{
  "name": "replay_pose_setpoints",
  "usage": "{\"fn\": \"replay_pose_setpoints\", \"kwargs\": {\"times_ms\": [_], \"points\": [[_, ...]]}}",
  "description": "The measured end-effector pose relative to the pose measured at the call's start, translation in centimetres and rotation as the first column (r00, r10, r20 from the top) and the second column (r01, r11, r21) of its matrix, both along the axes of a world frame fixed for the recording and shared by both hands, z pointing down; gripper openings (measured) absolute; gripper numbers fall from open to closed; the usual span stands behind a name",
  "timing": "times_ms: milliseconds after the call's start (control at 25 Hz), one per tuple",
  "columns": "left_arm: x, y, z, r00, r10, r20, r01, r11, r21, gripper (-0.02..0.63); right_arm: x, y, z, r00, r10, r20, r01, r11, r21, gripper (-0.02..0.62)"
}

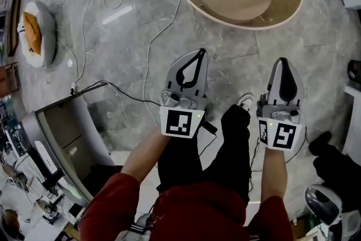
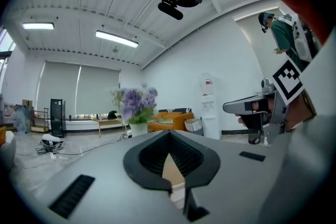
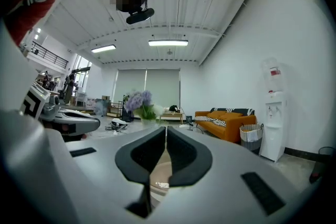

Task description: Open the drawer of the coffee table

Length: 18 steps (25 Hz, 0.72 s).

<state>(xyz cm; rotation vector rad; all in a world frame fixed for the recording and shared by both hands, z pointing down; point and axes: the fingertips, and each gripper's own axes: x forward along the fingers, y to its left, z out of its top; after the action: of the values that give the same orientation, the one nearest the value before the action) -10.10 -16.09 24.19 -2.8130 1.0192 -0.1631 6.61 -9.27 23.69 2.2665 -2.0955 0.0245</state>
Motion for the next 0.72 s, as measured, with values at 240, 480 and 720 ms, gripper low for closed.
{"fn": "replay_pose_setpoints", "kwargs": {"times_ms": [240, 480, 720], "points": [[2.1, -0.5, 18.9, 1.000, 0.018, 0.000, -0.018, 1.000, -0.007, 0.008, 2.7, 0.3, 18.7, 0.998, -0.060, -0.019, 0.060, 0.998, 0.012, 0.025], [5.0, -2.6, 34.3, 0.999, 0.035, -0.006, -0.035, 0.995, 0.096, 0.008, 4.3, -1.3, 34.2, 0.990, -0.122, -0.075, 0.124, 0.992, 0.032, 0.025], [7.0, -5.0, 46.3, 0.999, -0.002, 0.047, -0.001, 0.998, 0.069, 0.008, 5.6, -3.0, 45.6, 0.996, -0.083, -0.028, 0.085, 0.994, 0.075, 0.025]]}}
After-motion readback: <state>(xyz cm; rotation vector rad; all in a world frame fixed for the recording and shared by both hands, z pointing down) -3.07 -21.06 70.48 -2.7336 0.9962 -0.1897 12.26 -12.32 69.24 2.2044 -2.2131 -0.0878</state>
